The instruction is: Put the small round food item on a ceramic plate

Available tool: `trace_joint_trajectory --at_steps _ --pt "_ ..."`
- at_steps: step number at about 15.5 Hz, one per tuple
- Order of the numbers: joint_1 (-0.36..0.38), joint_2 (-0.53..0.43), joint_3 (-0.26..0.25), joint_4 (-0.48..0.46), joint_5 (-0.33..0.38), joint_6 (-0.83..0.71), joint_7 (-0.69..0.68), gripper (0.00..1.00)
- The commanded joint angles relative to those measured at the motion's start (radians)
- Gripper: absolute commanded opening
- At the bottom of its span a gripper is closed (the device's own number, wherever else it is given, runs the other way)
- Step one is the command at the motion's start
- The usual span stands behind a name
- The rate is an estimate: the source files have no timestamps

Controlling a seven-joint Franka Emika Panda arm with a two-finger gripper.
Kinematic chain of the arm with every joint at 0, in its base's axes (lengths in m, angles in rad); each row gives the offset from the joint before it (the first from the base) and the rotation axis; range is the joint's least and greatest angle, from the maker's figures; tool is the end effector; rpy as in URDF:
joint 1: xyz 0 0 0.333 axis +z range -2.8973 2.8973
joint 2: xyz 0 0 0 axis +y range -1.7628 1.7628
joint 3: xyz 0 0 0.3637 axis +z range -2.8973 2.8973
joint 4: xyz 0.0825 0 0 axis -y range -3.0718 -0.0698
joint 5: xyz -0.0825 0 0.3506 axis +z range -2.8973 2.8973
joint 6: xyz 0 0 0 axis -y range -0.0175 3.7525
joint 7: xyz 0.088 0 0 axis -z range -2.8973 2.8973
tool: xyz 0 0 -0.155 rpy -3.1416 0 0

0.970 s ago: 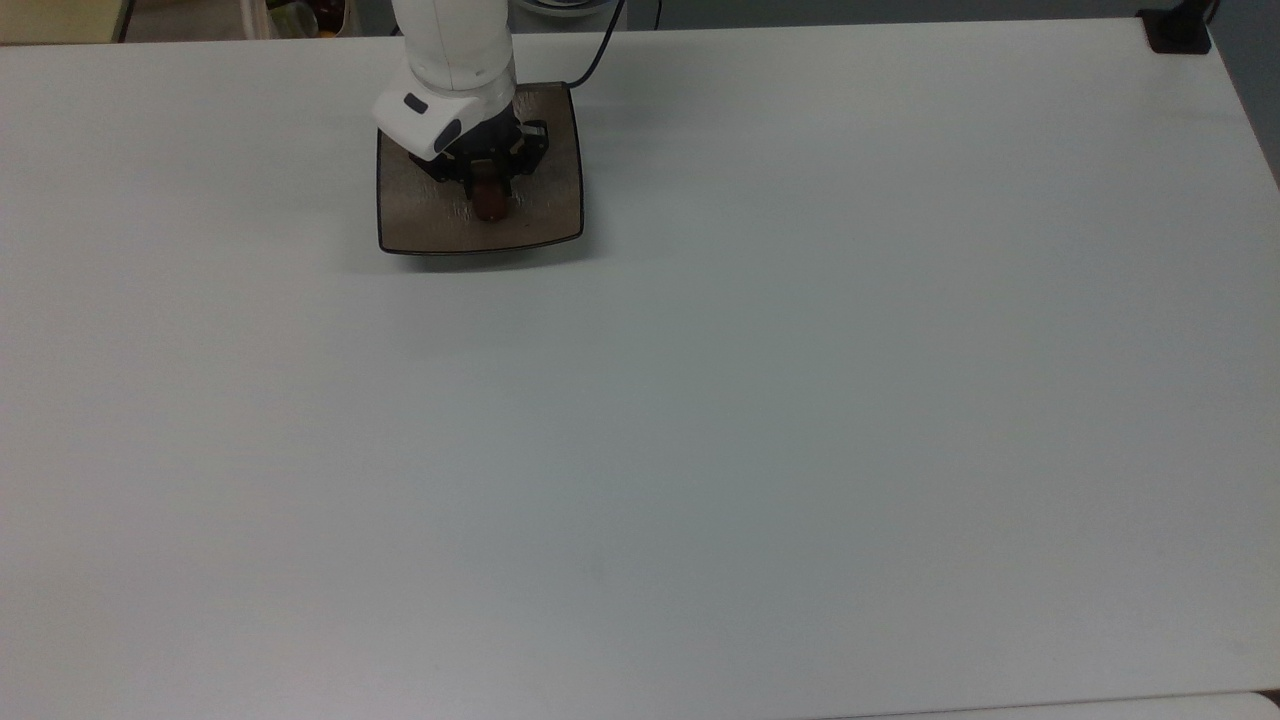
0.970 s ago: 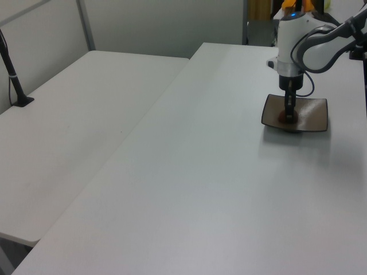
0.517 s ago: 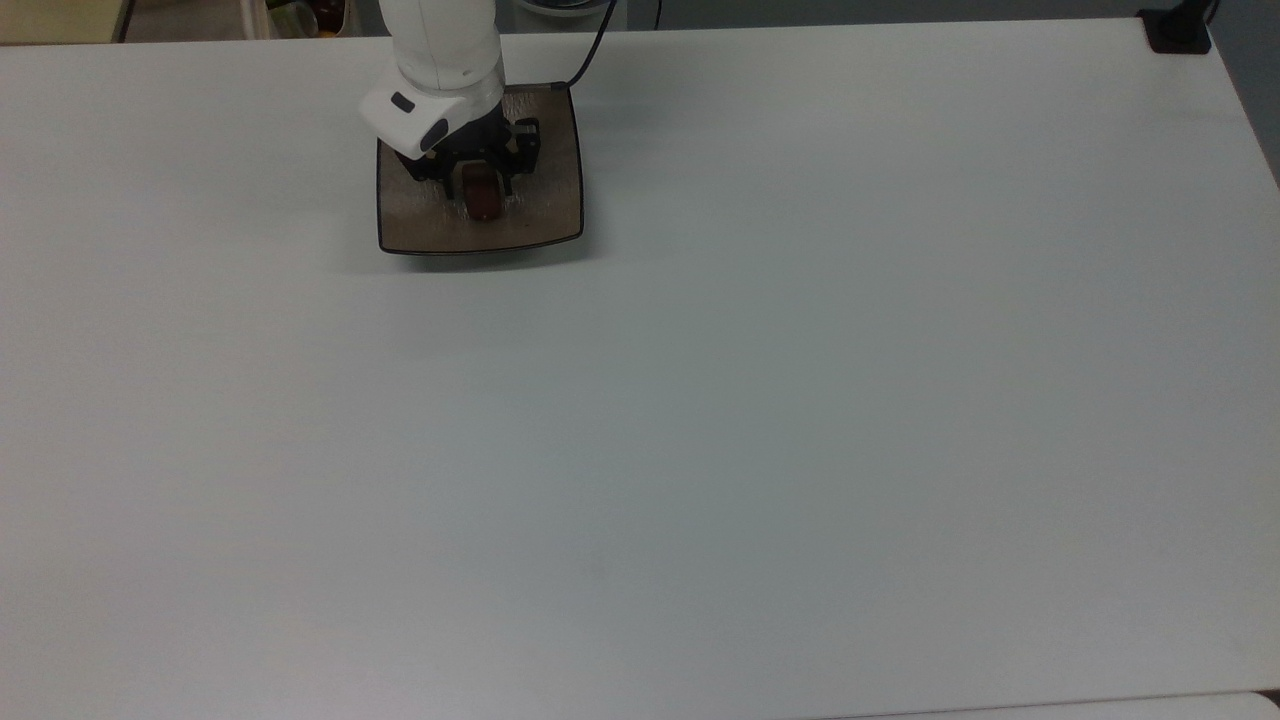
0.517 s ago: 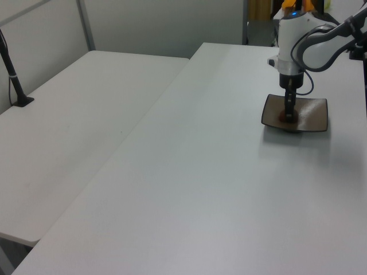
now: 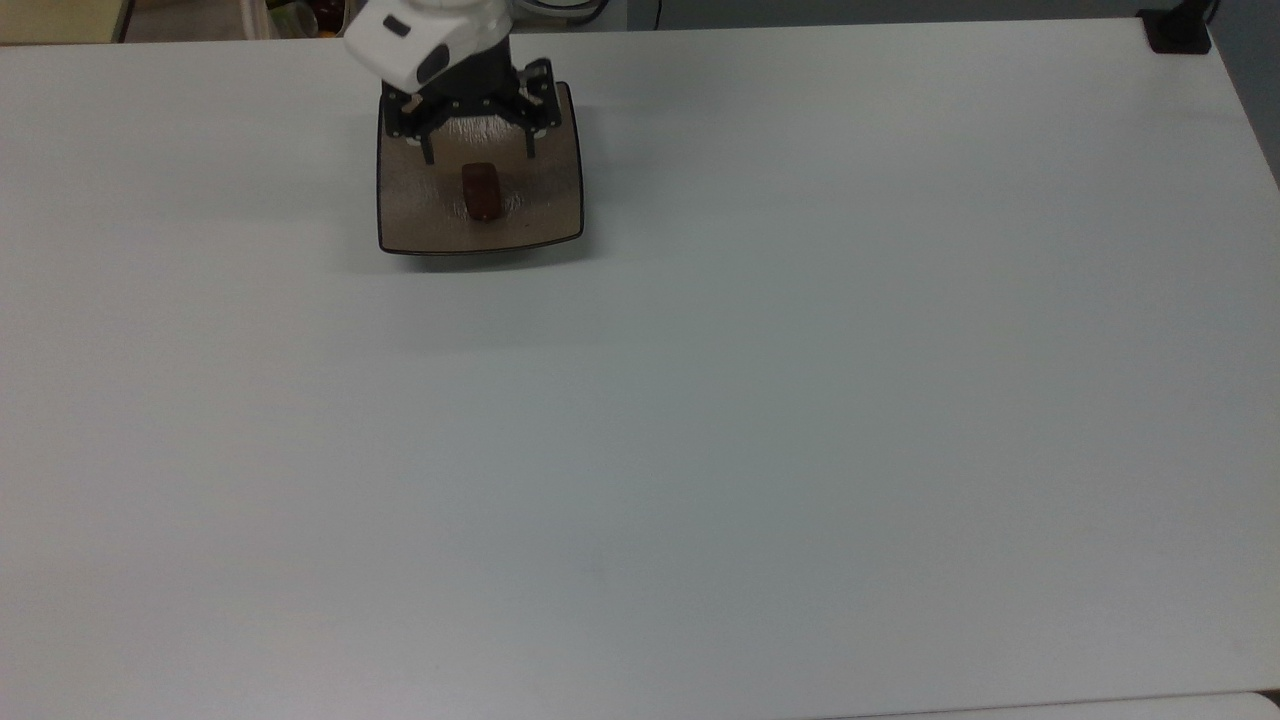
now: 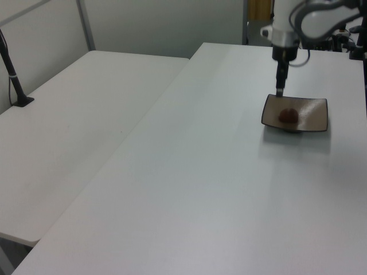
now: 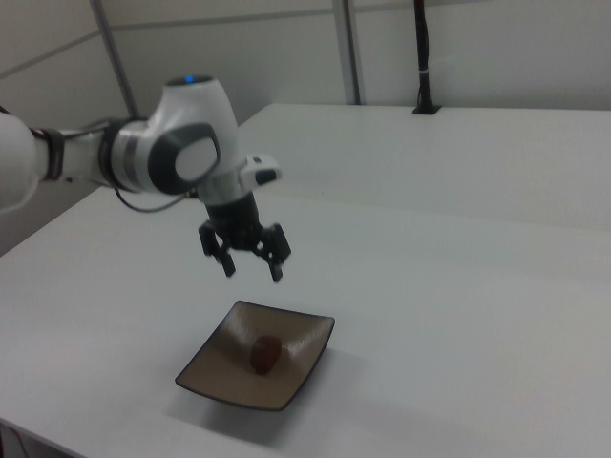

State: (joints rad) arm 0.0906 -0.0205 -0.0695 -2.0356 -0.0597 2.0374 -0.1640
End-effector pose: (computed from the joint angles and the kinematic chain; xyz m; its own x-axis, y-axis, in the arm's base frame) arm 0.5186 0.0049 0.4692 0.9776 0.2101 0.0127 0.2091 -0.9763 0.0553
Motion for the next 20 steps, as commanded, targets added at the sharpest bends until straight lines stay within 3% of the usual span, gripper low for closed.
trace_joint_trajectory --at_steps 1,3,7,13,20 --pt "0.020 0.005 0.002 0.217 0.067 -0.216 0.041 1.00" --pt "0.018 0.007 0.002 0.294 0.130 -0.247 0.073 1.00" --pt "0.018 0.005 0.001 0.340 0.132 -0.272 0.075 1.00" --pt "0.018 0.005 0.002 0.388 0.133 -0.295 -0.003 1.00" --pt "0.020 0.004 0.002 0.387 0.195 -0.289 -0.012 1.00"
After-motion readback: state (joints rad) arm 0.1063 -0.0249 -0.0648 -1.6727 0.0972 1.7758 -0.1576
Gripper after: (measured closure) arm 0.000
